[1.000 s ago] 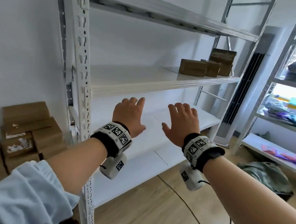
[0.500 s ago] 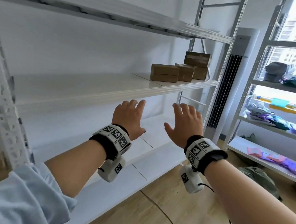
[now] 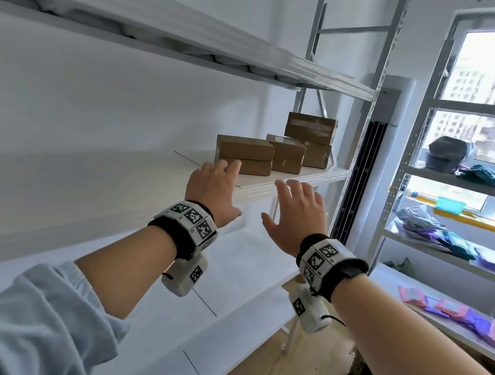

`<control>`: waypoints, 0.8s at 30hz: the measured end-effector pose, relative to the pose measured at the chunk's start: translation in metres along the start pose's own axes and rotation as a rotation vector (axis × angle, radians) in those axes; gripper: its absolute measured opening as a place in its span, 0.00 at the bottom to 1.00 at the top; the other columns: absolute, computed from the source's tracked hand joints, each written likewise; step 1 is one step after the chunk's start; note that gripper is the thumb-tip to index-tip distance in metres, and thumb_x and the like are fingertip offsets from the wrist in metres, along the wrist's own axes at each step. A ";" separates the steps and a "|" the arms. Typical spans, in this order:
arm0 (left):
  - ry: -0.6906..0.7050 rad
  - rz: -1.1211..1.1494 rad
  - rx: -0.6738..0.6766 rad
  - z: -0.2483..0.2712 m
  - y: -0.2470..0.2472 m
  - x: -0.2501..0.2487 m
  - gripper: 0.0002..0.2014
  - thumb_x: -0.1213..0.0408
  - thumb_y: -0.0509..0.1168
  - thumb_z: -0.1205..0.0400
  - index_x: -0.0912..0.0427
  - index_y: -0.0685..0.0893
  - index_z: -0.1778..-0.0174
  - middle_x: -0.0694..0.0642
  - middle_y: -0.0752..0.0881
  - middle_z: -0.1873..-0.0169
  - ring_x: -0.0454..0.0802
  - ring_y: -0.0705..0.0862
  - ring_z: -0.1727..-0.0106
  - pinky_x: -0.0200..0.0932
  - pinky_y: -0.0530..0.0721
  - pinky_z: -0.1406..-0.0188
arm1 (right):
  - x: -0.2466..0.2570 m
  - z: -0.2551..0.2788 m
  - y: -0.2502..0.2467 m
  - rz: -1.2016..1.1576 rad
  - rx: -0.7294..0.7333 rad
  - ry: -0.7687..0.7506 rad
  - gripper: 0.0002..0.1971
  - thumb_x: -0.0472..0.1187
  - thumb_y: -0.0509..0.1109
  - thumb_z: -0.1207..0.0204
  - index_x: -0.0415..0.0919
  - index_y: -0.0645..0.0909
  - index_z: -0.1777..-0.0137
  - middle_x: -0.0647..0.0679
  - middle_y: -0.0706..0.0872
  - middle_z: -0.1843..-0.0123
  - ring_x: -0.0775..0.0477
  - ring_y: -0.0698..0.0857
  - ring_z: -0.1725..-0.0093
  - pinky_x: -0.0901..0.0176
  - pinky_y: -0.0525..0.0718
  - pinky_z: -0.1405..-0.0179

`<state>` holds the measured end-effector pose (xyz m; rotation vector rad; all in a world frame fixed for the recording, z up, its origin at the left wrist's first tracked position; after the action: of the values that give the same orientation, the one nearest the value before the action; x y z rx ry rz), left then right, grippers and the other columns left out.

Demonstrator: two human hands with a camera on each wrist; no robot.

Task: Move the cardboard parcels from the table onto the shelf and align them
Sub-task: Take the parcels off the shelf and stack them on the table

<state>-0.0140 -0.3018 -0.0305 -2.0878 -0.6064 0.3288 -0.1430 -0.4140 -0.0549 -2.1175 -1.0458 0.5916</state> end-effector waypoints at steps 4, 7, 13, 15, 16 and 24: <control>-0.015 -0.001 0.023 -0.049 0.035 -0.003 0.46 0.45 0.75 0.28 0.53 0.60 0.18 0.56 0.74 0.29 0.58 0.74 0.30 0.52 0.75 0.33 | -0.021 -0.041 0.039 -0.031 0.007 -0.012 0.34 0.60 0.70 0.26 0.43 0.70 0.24 0.43 0.78 0.29 0.37 0.75 0.30 0.39 0.74 0.31; -0.056 0.002 0.037 -0.083 0.060 -0.005 0.46 0.44 0.76 0.29 0.53 0.61 0.19 0.56 0.75 0.30 0.58 0.75 0.32 0.53 0.78 0.34 | -0.038 -0.071 0.070 -0.053 0.005 -0.042 0.34 0.60 0.70 0.26 0.43 0.70 0.25 0.43 0.77 0.29 0.37 0.75 0.30 0.40 0.75 0.32; -0.204 0.023 0.084 -0.151 0.094 -0.007 0.50 0.42 0.77 0.29 0.52 0.58 0.17 0.56 0.71 0.25 0.59 0.72 0.26 0.55 0.77 0.33 | -0.071 -0.142 0.126 -0.106 -0.011 -0.113 0.32 0.60 0.71 0.28 0.44 0.71 0.28 0.45 0.77 0.33 0.38 0.77 0.35 0.42 0.77 0.37; -0.264 0.027 0.087 -0.179 0.097 -0.004 0.49 0.42 0.78 0.31 0.51 0.60 0.18 0.56 0.71 0.25 0.59 0.72 0.27 0.55 0.77 0.34 | -0.081 -0.171 0.137 -0.125 -0.026 -0.142 0.32 0.60 0.71 0.27 0.44 0.71 0.28 0.45 0.77 0.34 0.38 0.77 0.36 0.42 0.77 0.37; -0.310 0.040 0.087 -0.193 0.097 -0.001 0.48 0.43 0.78 0.31 0.51 0.62 0.20 0.57 0.72 0.27 0.60 0.73 0.28 0.55 0.77 0.35 | -0.086 -0.187 0.141 -0.134 -0.035 -0.155 0.32 0.60 0.71 0.27 0.44 0.70 0.27 0.45 0.77 0.33 0.38 0.77 0.35 0.42 0.77 0.37; -0.613 0.013 0.145 -0.275 0.098 0.025 0.50 0.46 0.81 0.32 0.55 0.61 0.19 0.60 0.68 0.27 0.64 0.71 0.26 0.60 0.77 0.34 | -0.107 -0.285 0.177 -0.243 0.079 -0.213 0.37 0.61 0.69 0.25 0.49 0.61 0.20 0.43 0.68 0.22 0.36 0.70 0.25 0.40 0.76 0.32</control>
<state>0.1596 -0.5275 0.0394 -1.8403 -0.8922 1.0091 0.0705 -0.6871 0.0095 -1.8527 -1.3510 0.7362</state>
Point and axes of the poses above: each hand's wrist, its own z-axis away from the middle knuckle, its own y-axis out of the palm, x = y × z, the point moved 4 cm from there along -z, towards the middle knuckle
